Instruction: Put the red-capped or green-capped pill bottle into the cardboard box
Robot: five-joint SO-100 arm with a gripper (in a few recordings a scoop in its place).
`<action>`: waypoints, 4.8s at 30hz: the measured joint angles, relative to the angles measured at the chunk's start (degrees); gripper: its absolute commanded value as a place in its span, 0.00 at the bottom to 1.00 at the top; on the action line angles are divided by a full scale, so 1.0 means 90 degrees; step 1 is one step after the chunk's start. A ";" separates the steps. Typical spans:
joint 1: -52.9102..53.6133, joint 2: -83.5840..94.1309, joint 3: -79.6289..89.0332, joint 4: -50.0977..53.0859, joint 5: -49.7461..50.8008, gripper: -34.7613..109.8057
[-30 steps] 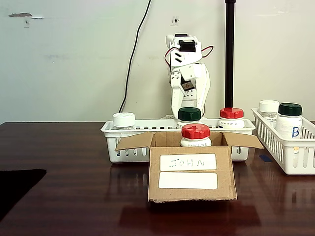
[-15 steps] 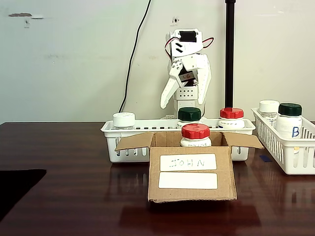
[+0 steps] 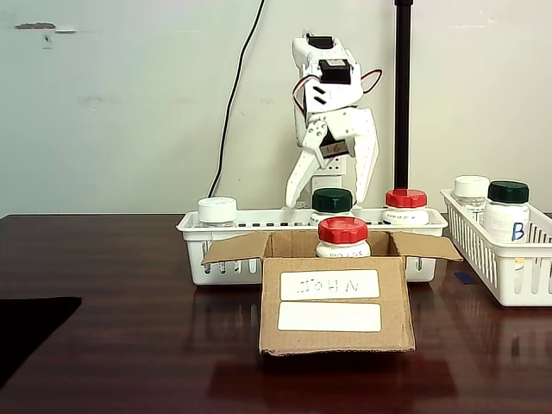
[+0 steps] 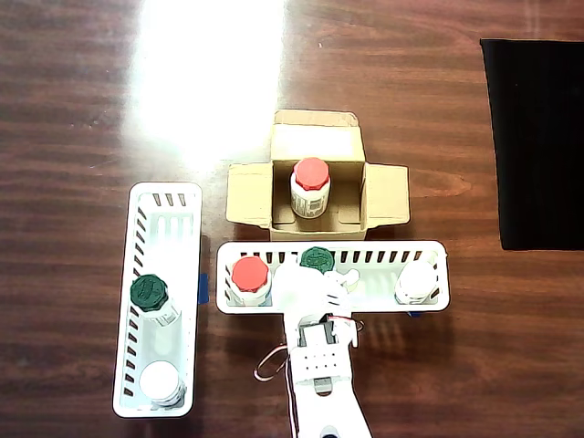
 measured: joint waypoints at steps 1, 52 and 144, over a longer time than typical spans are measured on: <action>0.0000 -0.0068 0.0000 -0.0068 0.0000 0.83; 0.0752 -0.2578 -0.6475 0.3955 -0.0303 0.26; 0.0879 0.7432 0.4141 0.4189 0.0488 0.27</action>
